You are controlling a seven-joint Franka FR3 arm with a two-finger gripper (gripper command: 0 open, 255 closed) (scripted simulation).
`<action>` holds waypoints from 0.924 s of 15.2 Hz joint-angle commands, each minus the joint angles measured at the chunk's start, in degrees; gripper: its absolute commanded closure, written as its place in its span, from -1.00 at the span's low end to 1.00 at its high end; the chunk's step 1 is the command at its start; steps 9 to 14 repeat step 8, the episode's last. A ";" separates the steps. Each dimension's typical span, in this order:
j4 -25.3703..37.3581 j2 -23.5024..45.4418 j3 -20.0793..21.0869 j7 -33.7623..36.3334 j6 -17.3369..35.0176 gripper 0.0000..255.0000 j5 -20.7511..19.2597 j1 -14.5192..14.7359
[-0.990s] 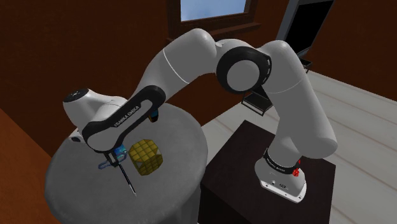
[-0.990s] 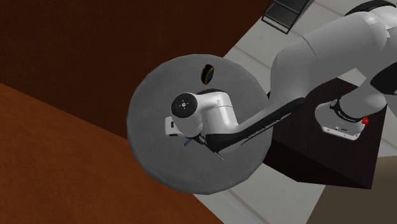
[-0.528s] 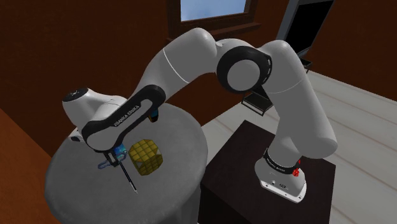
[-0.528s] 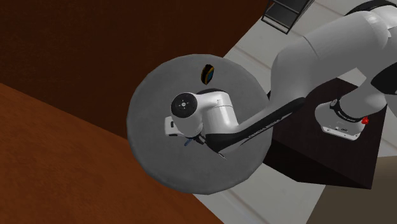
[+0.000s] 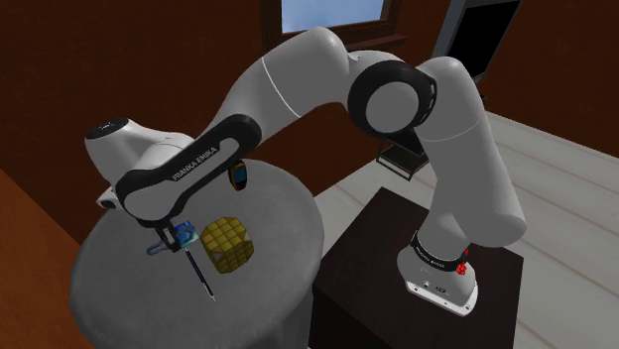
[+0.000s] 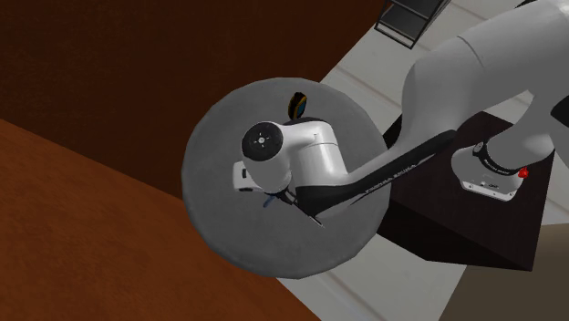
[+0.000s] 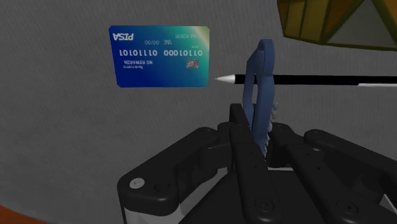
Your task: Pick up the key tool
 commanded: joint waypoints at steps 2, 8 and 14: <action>0.47 -1.24 0.18 -0.08 -1.72 1.00 0.25 -0.10; 1.35 -2.75 0.40 -0.19 -4.08 1.00 0.57 -0.22; 1.35 -2.75 0.40 -0.19 -4.08 1.00 0.57 -0.22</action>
